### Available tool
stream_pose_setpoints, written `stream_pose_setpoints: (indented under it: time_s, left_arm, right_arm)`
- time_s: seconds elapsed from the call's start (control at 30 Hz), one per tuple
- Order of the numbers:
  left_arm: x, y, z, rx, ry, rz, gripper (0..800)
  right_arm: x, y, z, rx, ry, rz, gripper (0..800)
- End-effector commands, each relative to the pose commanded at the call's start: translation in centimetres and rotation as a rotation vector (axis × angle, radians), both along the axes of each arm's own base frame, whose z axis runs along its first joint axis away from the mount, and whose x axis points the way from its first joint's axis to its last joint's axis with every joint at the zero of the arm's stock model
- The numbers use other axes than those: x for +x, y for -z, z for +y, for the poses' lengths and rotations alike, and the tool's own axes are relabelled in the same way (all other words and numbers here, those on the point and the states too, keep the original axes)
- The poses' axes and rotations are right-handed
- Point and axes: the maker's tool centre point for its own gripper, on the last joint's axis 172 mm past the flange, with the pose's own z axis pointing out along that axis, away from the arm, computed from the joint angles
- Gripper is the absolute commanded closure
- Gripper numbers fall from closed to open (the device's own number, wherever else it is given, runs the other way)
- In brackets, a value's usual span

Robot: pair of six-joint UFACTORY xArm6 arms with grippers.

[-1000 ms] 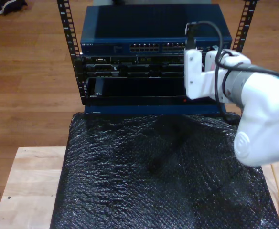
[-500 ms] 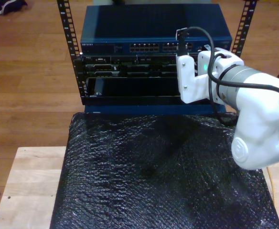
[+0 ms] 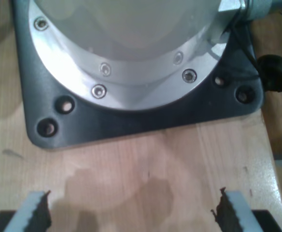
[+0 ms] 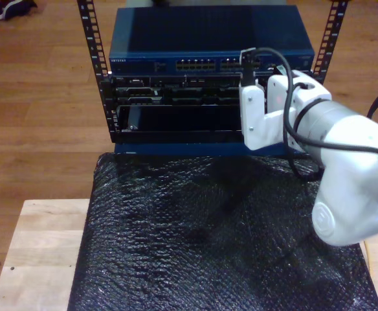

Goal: Grab the cable and plug it in

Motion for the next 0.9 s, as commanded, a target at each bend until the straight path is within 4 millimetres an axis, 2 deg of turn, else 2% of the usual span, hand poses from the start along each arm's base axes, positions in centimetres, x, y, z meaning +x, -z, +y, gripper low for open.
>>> stream_pose_setpoints:
  time_s: [0.07, 0.17, 0.27, 0.4, 0.53, 0.63, 0.77, 0.9]
  left_arm:
    - [0.0, 0.0, 0.0, 0.000, 0.000, 0.000, 0]
    - [0.0, 0.0, 0.0, 0.000, 0.000, 0.000, 0]
    - [0.0, 0.0, 0.0, 0.000, 0.000, 0.000, 0]
    - [0.0, 0.0, 0.0, 0.000, 0.000, 0.000, 0]
    - [0.0, 0.0, 0.0, 0.002, 0.000, 0.000, 0]
    - [0.0, 0.0, 0.0, 0.000, 0.000, 0.000, 0]
    - [0.0, 0.0, 0.0, 0.000, 0.000, 0.000, 0]
    - [0.0, 0.0, 0.0, 0.000, 0.000, 0.000, 0]
  right_arm:
    - [-0.4, 0.3, -0.1, 0.004, 0.000, -0.012, 800]
    - [-0.5, -0.7, -0.1, 0.021, -0.001, -0.066, 800]
    - [0.2, -0.8, 0.2, 0.030, -0.001, -0.082, 800]
    - [0.8, 0.4, 0.4, 0.022, -0.004, -0.069, 800]
    - [2.1, -0.9, 0.7, 0.038, 0.000, -0.107, 800]
    - [2.9, 0.1, 0.8, 0.036, 0.003, -0.095, 800]
    - [3.3, -0.4, 1.0, 0.047, 0.002, -0.128, 800]
    - [3.8, 0.6, 0.9, 0.065, 0.010, -0.163, 800]
